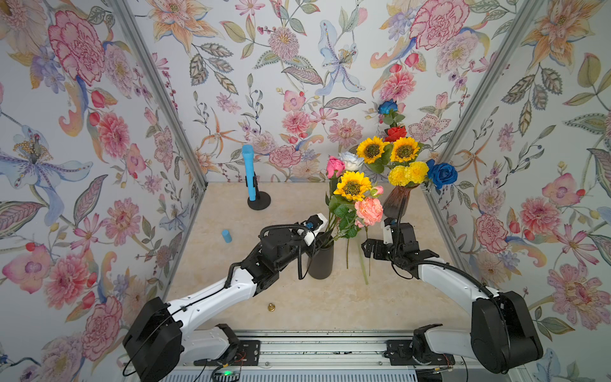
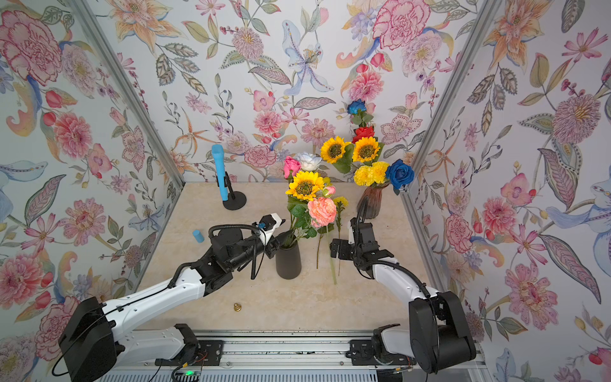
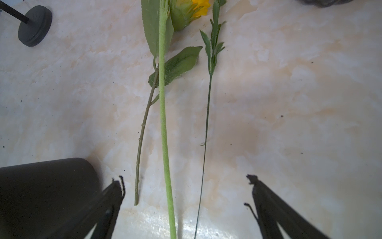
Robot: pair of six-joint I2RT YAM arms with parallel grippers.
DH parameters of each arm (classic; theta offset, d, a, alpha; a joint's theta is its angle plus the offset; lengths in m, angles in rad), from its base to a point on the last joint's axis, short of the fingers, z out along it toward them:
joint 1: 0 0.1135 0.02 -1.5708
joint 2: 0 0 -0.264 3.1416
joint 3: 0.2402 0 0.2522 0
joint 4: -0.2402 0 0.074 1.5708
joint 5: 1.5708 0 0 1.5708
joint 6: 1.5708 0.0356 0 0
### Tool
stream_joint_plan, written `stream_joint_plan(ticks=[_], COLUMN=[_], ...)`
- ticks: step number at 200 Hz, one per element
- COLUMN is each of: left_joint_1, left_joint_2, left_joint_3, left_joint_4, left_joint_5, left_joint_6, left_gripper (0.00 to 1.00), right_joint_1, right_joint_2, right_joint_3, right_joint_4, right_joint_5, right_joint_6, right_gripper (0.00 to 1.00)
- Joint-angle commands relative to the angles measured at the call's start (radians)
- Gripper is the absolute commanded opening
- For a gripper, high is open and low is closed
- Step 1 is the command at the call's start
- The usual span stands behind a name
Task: Pick out yellow flowers from the vase
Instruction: Pick up the flower from the vase.
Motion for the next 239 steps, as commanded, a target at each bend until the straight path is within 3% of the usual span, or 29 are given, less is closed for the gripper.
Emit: stream_joint_plan(ticks=[1, 122, 167, 239], left_joint_1=[-0.012, -0.036, -0.038, -0.040], left_joint_2=[0.017, 0.078, 0.093, 0.104], left_joint_3=[0.002, 0.039, 0.054, 0.071], left_joint_4=[0.026, 0.026, 0.031, 0.039], left_joint_5=[0.009, 0.026, 0.018, 0.025], left_joint_6=[0.007, -0.002, 0.001, -0.004], left_gripper=[0.39, 0.25, 0.25, 0.12], right_joint_1=[-0.006, -0.005, -0.005, -0.006], right_joint_2=[0.001, 0.002, -0.003, -0.001], right_joint_3=[-0.014, -0.017, -0.018, -0.018], right_joint_4=[0.021, 0.023, 0.023, 0.024], right_joint_5=[-0.005, -0.004, -0.003, -0.003], right_joint_6=[0.017, 0.017, 0.015, 0.018], right_gripper=[1.00, 1.00, 1.00, 1.00])
